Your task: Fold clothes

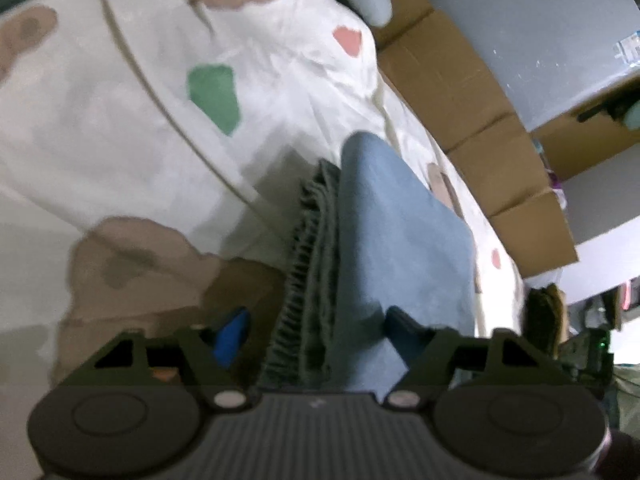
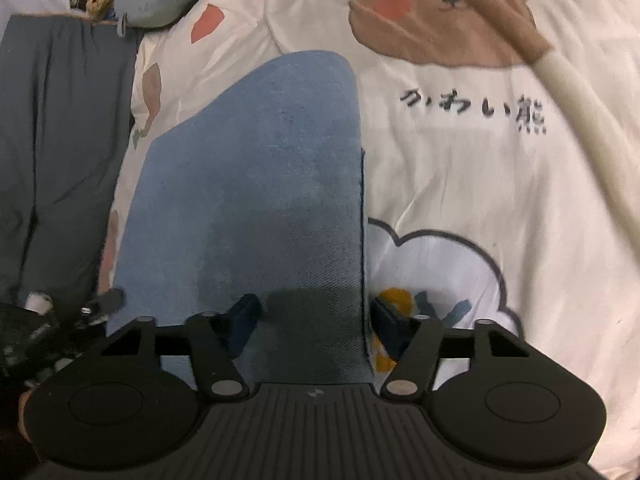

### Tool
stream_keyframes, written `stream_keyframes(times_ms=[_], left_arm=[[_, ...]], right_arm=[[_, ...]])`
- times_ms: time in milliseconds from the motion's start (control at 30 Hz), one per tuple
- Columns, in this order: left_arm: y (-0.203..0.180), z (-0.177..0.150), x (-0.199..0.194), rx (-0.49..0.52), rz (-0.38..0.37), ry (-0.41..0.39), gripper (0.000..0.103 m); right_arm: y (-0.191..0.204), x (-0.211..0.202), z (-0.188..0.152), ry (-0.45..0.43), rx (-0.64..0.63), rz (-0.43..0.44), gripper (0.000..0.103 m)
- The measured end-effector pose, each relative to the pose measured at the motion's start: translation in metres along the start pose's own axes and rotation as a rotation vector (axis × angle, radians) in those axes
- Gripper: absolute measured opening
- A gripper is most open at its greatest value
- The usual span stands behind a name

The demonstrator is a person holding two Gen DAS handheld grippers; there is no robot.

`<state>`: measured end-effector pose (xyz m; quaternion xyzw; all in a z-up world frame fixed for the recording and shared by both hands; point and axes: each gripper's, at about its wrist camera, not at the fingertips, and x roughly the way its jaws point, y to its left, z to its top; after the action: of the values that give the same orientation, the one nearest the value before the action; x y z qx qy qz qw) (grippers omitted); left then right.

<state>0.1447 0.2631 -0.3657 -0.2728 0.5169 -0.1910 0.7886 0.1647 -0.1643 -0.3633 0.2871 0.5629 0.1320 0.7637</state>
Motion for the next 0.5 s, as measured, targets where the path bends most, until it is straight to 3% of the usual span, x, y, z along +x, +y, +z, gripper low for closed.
stream_keyframes(times_ms=[133, 300, 500], left_arm=[[0.007, -0.001, 0.01, -0.037, -0.027, 0.023, 0.07], [0.014, 0.002, 0.023, -0.06, -0.047, 0.065, 0.079], [0.023, 0.006, 0.039, -0.097, -0.117, 0.095, 0.083]], right_arm=[[0.0, 0.003, -0.002, -0.007, 0.005, 0.001, 0.061], [-0.004, 0.01, 0.0, 0.004, 0.005, 0.007, 0.061], [-0.016, 0.02, 0.002, 0.01, 0.046, 0.065, 0.061]])
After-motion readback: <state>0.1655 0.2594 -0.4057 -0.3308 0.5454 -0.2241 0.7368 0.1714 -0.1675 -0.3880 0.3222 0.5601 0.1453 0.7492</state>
